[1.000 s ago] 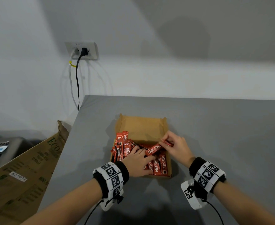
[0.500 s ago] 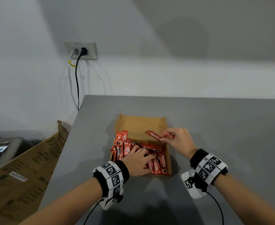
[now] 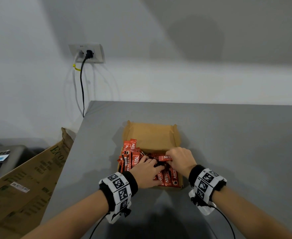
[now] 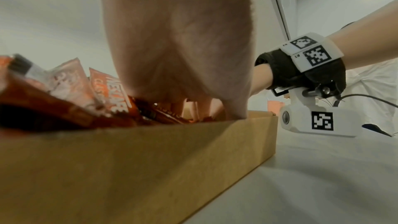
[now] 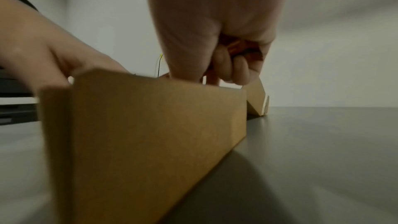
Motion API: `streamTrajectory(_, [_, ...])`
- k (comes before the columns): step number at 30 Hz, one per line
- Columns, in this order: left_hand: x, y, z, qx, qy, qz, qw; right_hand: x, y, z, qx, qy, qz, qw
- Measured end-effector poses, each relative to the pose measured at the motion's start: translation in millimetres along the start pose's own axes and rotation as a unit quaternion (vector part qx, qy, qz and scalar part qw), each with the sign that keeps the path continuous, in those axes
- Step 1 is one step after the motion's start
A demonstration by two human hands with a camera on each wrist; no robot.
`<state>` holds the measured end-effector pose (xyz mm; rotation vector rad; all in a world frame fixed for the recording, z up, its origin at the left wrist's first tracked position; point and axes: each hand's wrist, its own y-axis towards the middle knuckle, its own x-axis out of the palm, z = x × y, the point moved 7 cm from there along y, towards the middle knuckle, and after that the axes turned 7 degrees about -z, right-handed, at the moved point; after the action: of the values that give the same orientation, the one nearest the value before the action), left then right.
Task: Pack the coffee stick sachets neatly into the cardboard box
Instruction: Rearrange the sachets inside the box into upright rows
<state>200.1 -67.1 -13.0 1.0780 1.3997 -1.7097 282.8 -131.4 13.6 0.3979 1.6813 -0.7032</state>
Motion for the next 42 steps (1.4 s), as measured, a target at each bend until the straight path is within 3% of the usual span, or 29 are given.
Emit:
streamTrajectory(8, [-2, -4, -2, 0.015, -0.009, 0.009, 1.000, 0, 8, 8, 0.045, 0.053, 0.004, 0.998])
streamTrajectory(15, [-8, -3, -6, 0.036, -0.064, -0.049, 0.996, -1, 3, 15, 0.044, 0.114, -0.001, 0.993])
streamTrajectory(24, [-13, -8, -6, 0.050, -0.049, 0.001, 0.998, -1, 6, 13, 0.033, 0.047, -0.004, 0.998])
streamTrajectory(42, [-8, -4, -8, 0.037, -0.075, -0.029, 0.996, -3, 3, 18, 0.018, 0.056, -0.002, 0.998])
